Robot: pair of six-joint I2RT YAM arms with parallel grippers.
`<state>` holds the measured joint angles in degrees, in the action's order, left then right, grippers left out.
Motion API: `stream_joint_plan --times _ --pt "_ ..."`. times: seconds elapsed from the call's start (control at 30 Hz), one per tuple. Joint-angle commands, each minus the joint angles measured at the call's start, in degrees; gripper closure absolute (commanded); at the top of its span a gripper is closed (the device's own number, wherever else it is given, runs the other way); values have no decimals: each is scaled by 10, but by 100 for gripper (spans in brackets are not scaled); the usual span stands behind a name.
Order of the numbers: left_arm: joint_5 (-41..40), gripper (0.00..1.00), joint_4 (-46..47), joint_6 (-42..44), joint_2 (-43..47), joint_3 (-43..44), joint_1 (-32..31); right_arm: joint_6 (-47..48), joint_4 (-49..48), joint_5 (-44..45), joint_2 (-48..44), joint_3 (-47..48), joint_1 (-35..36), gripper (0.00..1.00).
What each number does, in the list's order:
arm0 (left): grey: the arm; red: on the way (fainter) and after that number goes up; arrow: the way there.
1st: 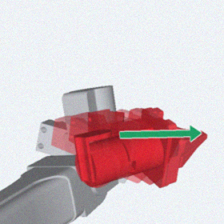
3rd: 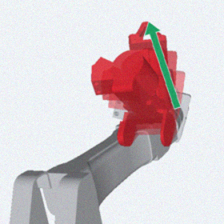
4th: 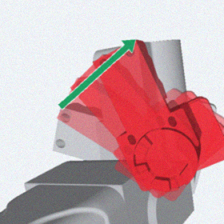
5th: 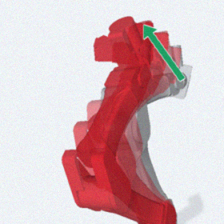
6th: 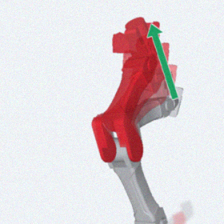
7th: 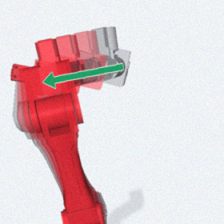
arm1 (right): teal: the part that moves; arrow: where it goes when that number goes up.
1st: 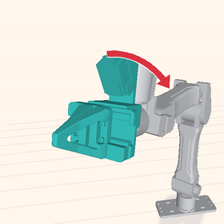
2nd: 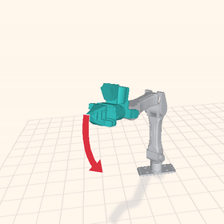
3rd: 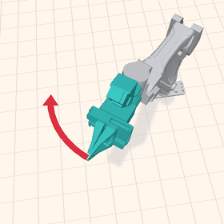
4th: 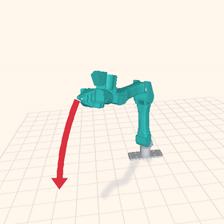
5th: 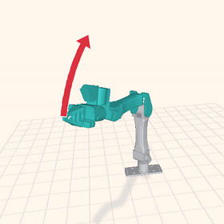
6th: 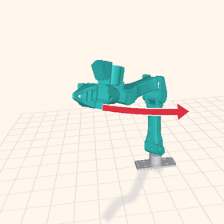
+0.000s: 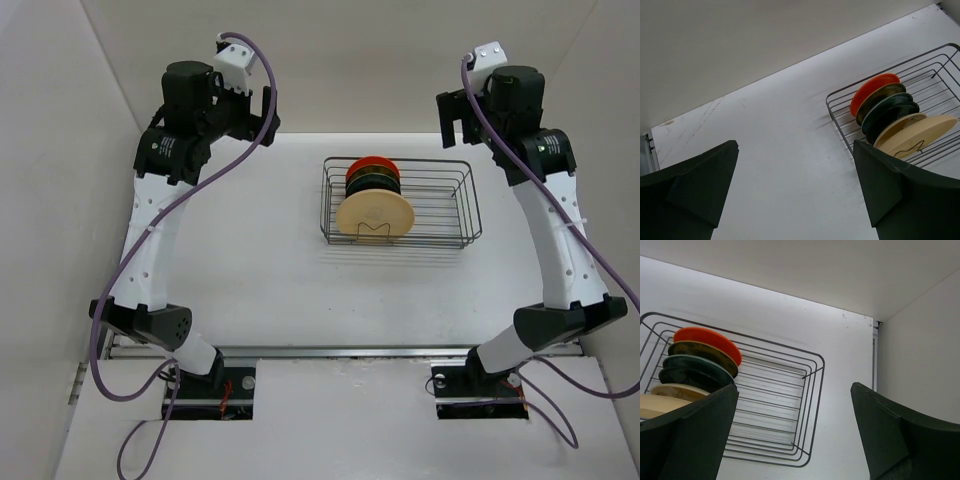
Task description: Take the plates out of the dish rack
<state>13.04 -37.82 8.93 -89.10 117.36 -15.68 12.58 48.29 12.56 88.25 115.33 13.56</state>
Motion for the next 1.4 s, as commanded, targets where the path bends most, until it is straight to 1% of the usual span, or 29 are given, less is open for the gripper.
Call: stream_joint_plan --times 0.0,0.1,0.23,0.5,0.53,0.57,0.6,0.63,0.67,0.7,0.73,0.77,0.8,0.83,0.87,0.9,0.93,0.97,1.0,1.03,1.07,1.1,1.17,1.2,1.23,1.27,1.3,1.33,1.37 --pt "-1 1 21 -7 25 5 -1 -20 -36 9 -32 3 3 0" --pt "-1 1 21 -7 25 5 -1 -14 -29 -6 -32 3 3 0" --pt "-1 1 21 -7 31 -6 -1 39 -7 -50 -37 -3 3 0" --pt "25 1 15 -7 31 -11 -1 39 -7 -79 -42 -9 3 1" --pt "25 1 15 -7 31 -11 -1 39 -7 -79 -42 -9 3 17" --pt "25 1 15 -1 31 -11 -1 39 -7 -84 -42 -9 3 47" --pt "25 1 15 -1 31 -11 -1 39 -15 -84 -42 -9 3 90" --pt "25 1 15 -1 31 -11 -1 39 -15 -73 -42 -15 3 100" --pt "25 1 15 -1 31 -16 -1 39 -15 -67 -42 -15 3 100" --pt "25 1 15 -1 31 -16 -1 34 -24 -59 -42 -20 3 99" --pt "25 1 15 -1 31 -16 -1 34 -29 -54 -42 -20 3 78" --pt "25 1 15 -1 31 -16 -1 34 -29 -53 -42 -20 3 21" --pt "25 1 15 -1 31 -16 -1 34 -29 -53 -42 -20 3 13" --pt "25 1 15 -1 31 -16 -1 40 -29 -53 -42 -20 3 11" --pt "25 1 15 -1 31 -16 -1 52 -16 -64 -42 -14 3 13" --pt "25 1 15 4 31 -16 -1 84 -6 -93 -42 -6 3 37" --pt "25 1 15 4 31 -16 -1 84 0 -93 -42 -6 3 83" --pt "25 1 15 4 31 -16 -1 84 -9 -93 -50 -6 3 100" --pt "25 1 10 4 31 -16 -1 84 -9 -93 -57 -13 3 100" --pt "33 1 10 4 31 -16 -1 84 -15 -100 -57 -22 3 91" --pt "33 1 10 10 31 -16 -1 84 -21 -113 -65 -28 3 53" --pt "41 1 5 10 31 -16 -1 84 -22 -126 -71 -41 3 1" --pt "49 1 5 15 31 -16 -1 107 -30 -173 -81 -54 3 0" --pt "49 1 -1 21 31 -16 -1 112 -45 -195 -104 -66 3 0" --pt "55 1 -1 28 31 -22 -1 136 -66 -221 -125 -117 3 0" --pt "63 1 -7 28 37 -22 -1 163 -92 -291 -151 -155 3 0" --pt "68 1 -7 35 37 -29 -1 196 -158 -333 -182 -202 3 0" --pt "68 1 -7 36 43 -34 -1 226 -201 -370 -252 -311 3 0" --pt "75 1 -7 41 51 -48 -1 286 -240 -443 -285 -363 3 0"
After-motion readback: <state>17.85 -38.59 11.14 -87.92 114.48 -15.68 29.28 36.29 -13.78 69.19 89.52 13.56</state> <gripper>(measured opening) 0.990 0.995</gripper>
